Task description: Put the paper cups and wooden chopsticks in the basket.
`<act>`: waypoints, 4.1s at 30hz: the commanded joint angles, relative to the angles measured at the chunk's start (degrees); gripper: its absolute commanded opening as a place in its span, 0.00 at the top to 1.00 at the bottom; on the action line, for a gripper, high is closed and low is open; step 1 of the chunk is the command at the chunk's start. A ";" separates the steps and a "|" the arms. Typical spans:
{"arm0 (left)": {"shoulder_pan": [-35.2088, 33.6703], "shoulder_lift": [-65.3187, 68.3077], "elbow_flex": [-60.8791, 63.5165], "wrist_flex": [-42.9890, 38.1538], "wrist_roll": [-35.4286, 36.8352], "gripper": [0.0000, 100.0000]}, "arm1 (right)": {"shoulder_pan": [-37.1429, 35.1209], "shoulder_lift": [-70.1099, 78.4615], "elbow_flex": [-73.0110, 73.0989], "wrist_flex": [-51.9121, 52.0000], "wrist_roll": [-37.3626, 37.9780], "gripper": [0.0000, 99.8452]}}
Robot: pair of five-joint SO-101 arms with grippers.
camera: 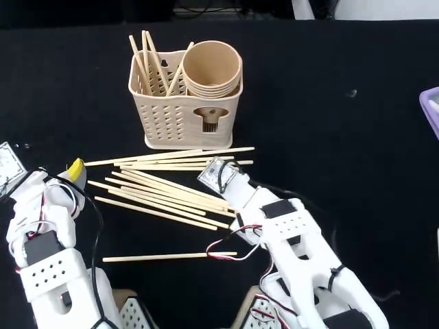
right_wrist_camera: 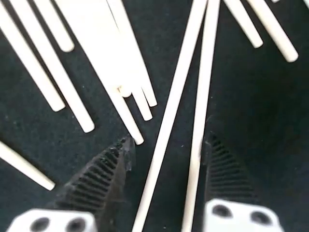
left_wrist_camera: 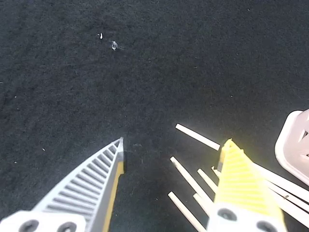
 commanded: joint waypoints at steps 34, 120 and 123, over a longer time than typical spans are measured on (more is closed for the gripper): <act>0.40 -0.88 -1.71 -1.23 0.18 0.69 | 6.86 -2.24 -19.56 19.78 -0.44 0.99; 0.57 -0.88 -1.54 -1.23 0.18 0.69 | -17.32 21.93 -63.34 -25.67 -37.19 0.86; 0.57 -0.88 -1.54 -1.23 0.18 0.69 | -17.41 13.49 -63.25 -18.20 -37.19 0.88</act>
